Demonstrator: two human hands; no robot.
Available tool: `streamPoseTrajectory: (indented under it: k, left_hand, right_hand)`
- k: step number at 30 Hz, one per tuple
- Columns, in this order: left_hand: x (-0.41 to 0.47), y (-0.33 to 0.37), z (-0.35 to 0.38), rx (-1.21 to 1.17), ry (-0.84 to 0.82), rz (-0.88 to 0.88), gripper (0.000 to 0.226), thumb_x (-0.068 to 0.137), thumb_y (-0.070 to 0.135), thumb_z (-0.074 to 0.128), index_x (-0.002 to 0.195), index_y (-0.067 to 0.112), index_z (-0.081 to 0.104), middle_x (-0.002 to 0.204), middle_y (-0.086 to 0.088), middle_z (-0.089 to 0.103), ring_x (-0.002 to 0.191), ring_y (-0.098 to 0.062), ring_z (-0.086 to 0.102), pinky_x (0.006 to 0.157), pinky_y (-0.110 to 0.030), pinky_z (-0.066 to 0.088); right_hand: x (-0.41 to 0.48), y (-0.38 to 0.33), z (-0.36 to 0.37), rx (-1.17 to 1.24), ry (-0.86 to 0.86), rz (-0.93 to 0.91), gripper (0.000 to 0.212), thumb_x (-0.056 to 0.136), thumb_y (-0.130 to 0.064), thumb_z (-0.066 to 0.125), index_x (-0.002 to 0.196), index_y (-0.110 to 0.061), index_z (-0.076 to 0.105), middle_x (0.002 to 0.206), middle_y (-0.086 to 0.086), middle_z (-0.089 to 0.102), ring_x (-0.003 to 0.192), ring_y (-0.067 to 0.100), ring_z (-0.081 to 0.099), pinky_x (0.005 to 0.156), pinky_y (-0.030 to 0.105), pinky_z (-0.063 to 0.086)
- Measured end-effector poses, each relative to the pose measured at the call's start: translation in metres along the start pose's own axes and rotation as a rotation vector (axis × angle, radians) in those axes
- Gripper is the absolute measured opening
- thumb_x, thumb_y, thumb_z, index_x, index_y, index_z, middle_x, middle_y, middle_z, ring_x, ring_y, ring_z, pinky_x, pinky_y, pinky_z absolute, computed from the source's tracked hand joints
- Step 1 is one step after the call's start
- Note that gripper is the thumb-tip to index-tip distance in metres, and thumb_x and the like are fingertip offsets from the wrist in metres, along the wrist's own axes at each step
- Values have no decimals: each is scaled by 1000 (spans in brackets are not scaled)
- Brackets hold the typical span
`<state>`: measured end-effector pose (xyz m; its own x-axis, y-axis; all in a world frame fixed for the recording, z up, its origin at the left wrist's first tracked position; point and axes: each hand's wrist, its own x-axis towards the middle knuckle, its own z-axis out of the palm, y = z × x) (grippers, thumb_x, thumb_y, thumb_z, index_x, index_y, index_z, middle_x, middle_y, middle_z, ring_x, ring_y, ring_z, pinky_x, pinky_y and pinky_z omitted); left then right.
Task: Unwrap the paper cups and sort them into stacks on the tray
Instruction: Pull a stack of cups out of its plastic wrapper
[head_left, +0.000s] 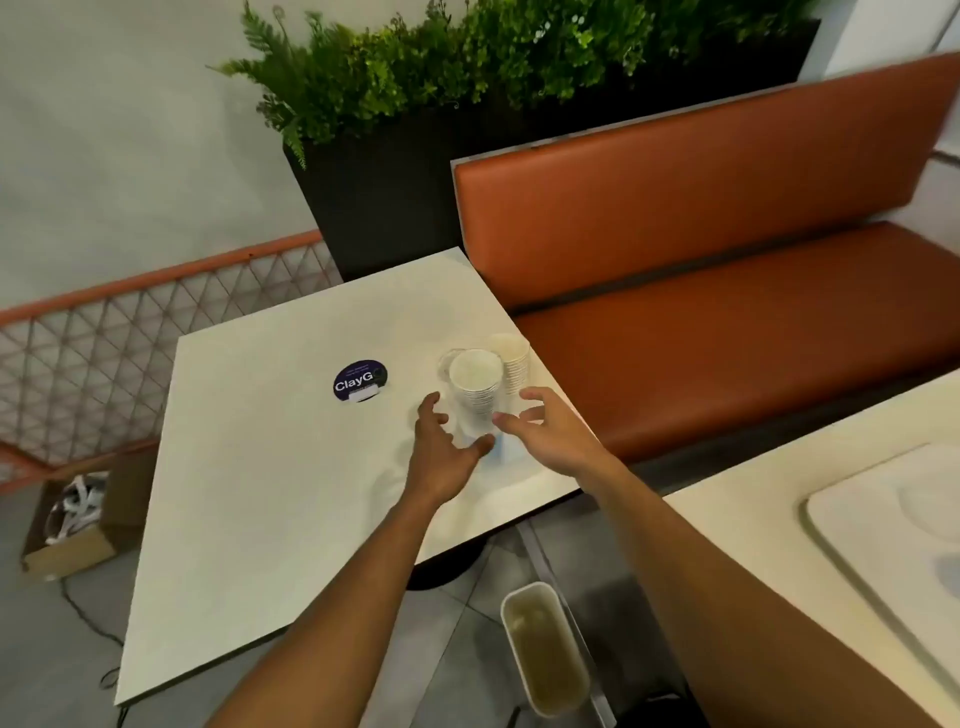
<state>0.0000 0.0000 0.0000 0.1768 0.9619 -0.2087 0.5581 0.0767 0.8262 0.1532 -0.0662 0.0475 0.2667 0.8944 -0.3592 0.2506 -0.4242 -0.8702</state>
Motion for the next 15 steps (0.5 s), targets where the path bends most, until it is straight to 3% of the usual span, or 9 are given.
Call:
streamPoseTrajectory:
  k: [5, 8, 11, 13, 15]
  left_hand:
    - [35, -2, 14, -100, -70, 96, 116, 61, 52, 91, 155, 28, 26, 154, -4, 43, 138, -27, 50, 109, -51, 50]
    - [50, -7, 19, -59, -47, 101, 107, 71, 36, 85, 157, 18, 25, 154, -15, 42, 139, -33, 47, 114, -50, 44]
    - [57, -15, 24, 4, -21, 240, 105, 68, 58, 83, 154, 21, 34, 145, -11, 53, 132, -30, 55, 111, -49, 48]
    - [52, -4, 19, 18, -16, 225, 80, 86, 45, 77, 152, 22, 38, 133, -3, 59, 121, -23, 60, 104, -37, 55]
    - [48, -2, 18, -33, -2, 162, 62, 98, 20, 71, 150, 21, 37, 125, 8, 54, 109, -13, 56, 80, -6, 53]
  right_hand:
    - [25, -21, 20, 6, 70, -70, 80, 92, -37, 76, 155, -22, 29, 153, 4, 47, 138, 26, 49, 108, 38, 44]
    - [37, -27, 26, -33, 44, -108, 81, 91, -33, 78, 155, -23, 30, 152, 3, 47, 138, 26, 48, 107, 37, 46]
    - [42, -29, 29, -54, 5, -135, 83, 89, -26, 80, 156, -24, 29, 154, 4, 45, 139, 26, 46, 111, 42, 46]
    - [44, -25, 30, -40, 17, -149, 83, 89, -24, 81, 155, -25, 31, 154, 4, 45, 139, 25, 46, 112, 43, 46]
    - [43, -20, 30, -13, 38, -155, 82, 87, -24, 82, 154, -26, 35, 153, 2, 47, 140, 24, 47, 114, 46, 46]
